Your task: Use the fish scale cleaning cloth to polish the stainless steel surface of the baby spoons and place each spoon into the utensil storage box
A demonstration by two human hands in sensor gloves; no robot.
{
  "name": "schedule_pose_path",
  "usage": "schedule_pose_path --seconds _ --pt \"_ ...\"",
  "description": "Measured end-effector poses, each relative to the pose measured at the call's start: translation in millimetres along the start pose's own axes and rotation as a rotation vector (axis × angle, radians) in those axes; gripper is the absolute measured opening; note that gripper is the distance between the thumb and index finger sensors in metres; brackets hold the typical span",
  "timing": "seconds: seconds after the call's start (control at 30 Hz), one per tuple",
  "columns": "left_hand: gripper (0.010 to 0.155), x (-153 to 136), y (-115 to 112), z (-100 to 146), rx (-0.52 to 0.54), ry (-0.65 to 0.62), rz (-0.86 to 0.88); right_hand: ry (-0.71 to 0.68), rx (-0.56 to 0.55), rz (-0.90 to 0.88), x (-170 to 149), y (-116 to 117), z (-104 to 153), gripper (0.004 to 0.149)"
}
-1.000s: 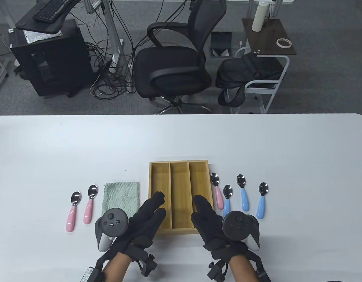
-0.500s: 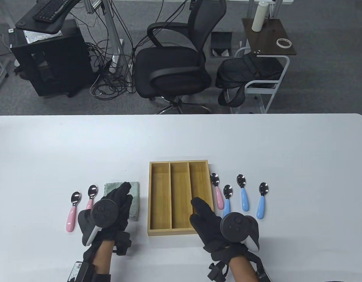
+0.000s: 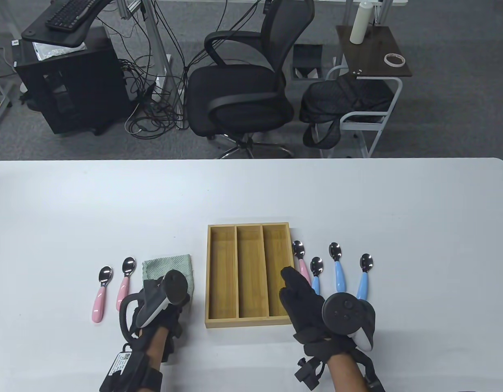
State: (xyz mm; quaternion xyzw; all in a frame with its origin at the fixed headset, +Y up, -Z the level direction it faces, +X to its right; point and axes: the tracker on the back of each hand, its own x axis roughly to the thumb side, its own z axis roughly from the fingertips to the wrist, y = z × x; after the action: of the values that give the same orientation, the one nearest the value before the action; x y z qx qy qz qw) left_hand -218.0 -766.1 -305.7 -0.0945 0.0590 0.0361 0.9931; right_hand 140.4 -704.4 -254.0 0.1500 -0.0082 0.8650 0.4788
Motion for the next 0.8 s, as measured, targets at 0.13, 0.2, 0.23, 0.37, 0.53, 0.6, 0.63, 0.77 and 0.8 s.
schedule_pose_path --seconds 0.13,0.2,0.23,0.37,0.53,0.6,0.63,0.77,0.8 --pt "0.050 -4.4 2.0 -0.7 -0.007 0.023 -0.007 0.064 -0.157 0.000 -15.2 -35.0 3.5 0.063" --pt "0.046 -8.3 2.7 -0.8 -0.033 0.035 0.047 0.115 -0.227 0.031 -25.1 -50.0 5.1 0.058" --pt "0.045 -10.2 2.8 -0.7 -0.033 0.037 0.069 0.143 -0.261 0.042 -28.7 -54.6 5.6 0.056" --pt "0.043 -31.5 14.7 7.2 0.025 0.065 0.349 0.300 -0.416 0.231 -46.5 -73.3 5.3 0.050" --pt "0.043 -49.2 37.3 23.7 0.064 -0.087 0.961 0.529 -0.492 0.412 -74.3 -84.3 0.5 0.054" --pt "0.043 -44.9 41.0 29.9 0.016 -0.195 1.202 0.631 -0.428 0.481 -88.3 -82.9 -4.2 0.060" --pt "0.044 -41.9 41.3 31.8 -0.005 -0.227 1.282 0.667 -0.400 0.497 -93.3 -81.0 -6.2 0.062" --pt "0.043 -23.8 37.6 35.1 -0.152 -0.389 1.476 0.789 -0.307 0.610 -111.0 -66.0 -15.8 0.065" --pt "0.044 -21.2 36.8 35.3 -0.165 -0.395 1.488 0.805 -0.293 0.641 -113.4 -63.5 -16.9 0.065"
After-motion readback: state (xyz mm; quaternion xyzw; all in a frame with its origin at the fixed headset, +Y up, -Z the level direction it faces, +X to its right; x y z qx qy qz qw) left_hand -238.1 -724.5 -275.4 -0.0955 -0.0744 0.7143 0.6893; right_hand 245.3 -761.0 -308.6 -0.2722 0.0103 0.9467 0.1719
